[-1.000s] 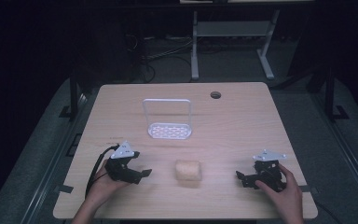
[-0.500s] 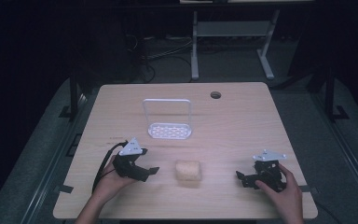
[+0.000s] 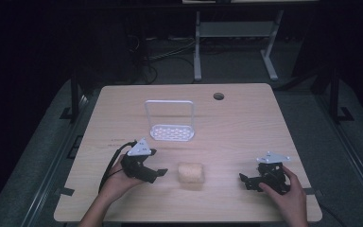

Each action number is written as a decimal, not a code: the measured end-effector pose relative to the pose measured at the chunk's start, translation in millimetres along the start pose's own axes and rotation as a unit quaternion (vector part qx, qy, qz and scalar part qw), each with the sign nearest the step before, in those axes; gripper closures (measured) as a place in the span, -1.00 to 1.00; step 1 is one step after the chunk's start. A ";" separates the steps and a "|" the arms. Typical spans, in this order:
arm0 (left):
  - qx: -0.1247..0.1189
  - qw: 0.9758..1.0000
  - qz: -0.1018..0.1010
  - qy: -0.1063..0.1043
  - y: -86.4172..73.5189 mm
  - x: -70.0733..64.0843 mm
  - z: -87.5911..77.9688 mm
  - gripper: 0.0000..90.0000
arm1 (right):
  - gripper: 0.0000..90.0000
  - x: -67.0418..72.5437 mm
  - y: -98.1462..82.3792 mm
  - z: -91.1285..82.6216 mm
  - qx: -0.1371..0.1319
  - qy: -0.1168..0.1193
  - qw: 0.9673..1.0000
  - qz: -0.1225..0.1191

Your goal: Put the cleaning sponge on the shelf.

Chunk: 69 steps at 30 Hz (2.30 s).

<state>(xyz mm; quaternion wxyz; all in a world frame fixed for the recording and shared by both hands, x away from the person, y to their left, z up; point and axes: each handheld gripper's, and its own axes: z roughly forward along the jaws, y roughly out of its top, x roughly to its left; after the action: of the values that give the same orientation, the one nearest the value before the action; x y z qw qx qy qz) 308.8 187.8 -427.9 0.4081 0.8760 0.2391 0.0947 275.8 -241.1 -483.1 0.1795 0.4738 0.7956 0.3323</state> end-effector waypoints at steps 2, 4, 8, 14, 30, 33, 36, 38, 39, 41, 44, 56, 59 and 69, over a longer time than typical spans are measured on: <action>0.001 1.000 0.002 -0.002 1.9 -1.0 0.8 -0.69 | -0.99 0.0 0.0 0.0 0.000 0.000 1.000 0.000; 0.002 1.000 0.006 -0.004 3.9 -1.4 1.3 -0.69 | -0.99 0.0 0.0 0.0 0.000 0.000 1.000 0.000; -0.001 1.000 0.009 -0.009 8.0 -3.0 3.9 -0.69 | -0.99 0.0 0.0 0.0 0.000 0.000 1.000 0.000; 0.000 1.000 0.016 -0.016 14.2 -6.7 8.9 -0.69 | -0.99 -0.1 0.0 0.0 0.000 0.000 1.000 0.000; -0.004 0.998 0.040 -0.039 33.2 -17.7 20.8 -0.69 | -0.99 -0.1 -0.1 0.0 0.000 0.000 1.000 -0.001; -0.002 0.998 0.044 -0.043 36.0 -19.5 23.4 -0.69 | -0.99 0.0 0.0 0.0 0.000 0.000 1.000 0.000; -0.004 0.998 0.047 -0.047 39.6 -21.5 25.8 -0.69 | -0.99 -0.1 -0.1 0.0 0.000 0.000 1.000 -0.001; -0.003 0.997 0.051 -0.050 42.0 -22.4 27.3 -0.69 | -0.99 -0.1 0.0 0.0 0.000 0.000 1.000 -0.001; -0.003 0.997 0.052 -0.051 43.1 -23.1 28.2 -0.69 | -0.99 0.0 0.0 0.0 0.000 0.000 1.000 0.000; -0.003 0.997 0.054 -0.053 45.3 -23.8 29.8 -0.69 | -0.99 -0.1 0.0 0.0 0.000 0.000 1.000 0.000; -0.003 0.997 0.058 -0.056 48.6 -24.8 32.1 -0.69 | -0.99 -0.1 0.0 0.0 0.000 0.000 1.000 0.000; 0.001 0.994 0.080 -0.079 56.8 -29.1 43.5 -0.69 | -0.99 0.0 0.0 0.0 0.000 0.000 1.000 0.000; 0.006 0.992 0.089 -0.084 57.7 -29.2 46.1 -0.69 | -0.99 -0.1 -0.1 0.0 0.000 0.000 1.000 0.000; 0.010 0.988 0.113 -0.108 60.4 -34.6 53.8 -0.69 | -0.99 0.0 0.0 0.0 0.000 0.000 1.000 0.000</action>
<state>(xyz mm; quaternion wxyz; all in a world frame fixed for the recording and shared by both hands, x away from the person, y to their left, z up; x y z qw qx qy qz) 318.8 101.2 -415.8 0.4095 0.9065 0.0935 0.0425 275.8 -241.1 -483.1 0.1795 0.4737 0.7956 0.3322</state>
